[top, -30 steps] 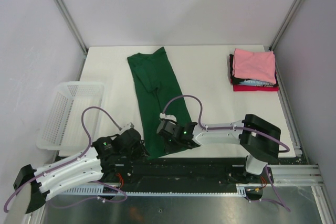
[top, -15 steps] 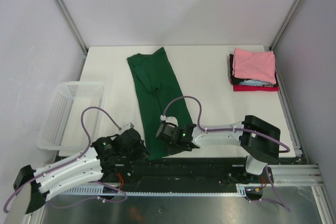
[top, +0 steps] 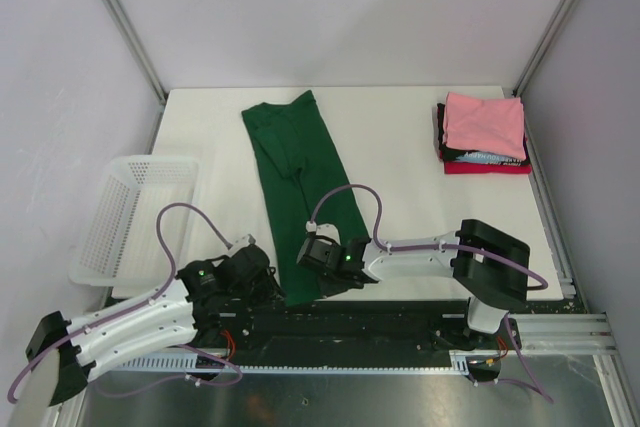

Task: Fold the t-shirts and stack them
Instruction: Rotate the tshirt 70 degrees, then grab the bottom of the folded rectangular tshirt with both arms

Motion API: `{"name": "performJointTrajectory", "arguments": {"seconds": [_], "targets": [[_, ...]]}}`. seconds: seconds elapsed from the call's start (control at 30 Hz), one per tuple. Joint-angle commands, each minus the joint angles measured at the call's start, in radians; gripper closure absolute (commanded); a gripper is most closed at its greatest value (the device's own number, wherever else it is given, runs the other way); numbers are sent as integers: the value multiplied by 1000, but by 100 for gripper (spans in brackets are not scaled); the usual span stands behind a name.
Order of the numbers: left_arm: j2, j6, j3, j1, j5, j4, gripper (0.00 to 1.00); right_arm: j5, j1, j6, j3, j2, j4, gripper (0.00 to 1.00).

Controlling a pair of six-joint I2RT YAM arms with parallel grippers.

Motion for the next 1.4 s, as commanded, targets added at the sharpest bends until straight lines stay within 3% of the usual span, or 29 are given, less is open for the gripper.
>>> {"name": "performJointTrajectory", "arguments": {"seconds": [0.0, 0.63, 0.9, 1.0, 1.2, 1.37], "targets": [[17, -13, 9, 6, -17, 36, 58, 1, -4, 11, 29, 13, -19, 91], [110, -18, -34, 5, 35, 150, 64, -11, -16, 6, 30, 11, -17, 90], [119, -27, -38, 6, 42, 180, 76, -13, -32, 0, 29, -19, -16, 87], [123, -22, -32, 6, 55, 185, 84, -18, -41, -3, 29, -40, -18, 82], [121, -12, -5, 6, 75, 189, 98, 10, -55, -4, 29, -136, -45, 57], [120, -11, 10, 5, 81, 189, 100, 123, -96, 13, -10, -252, -112, 51]]}}
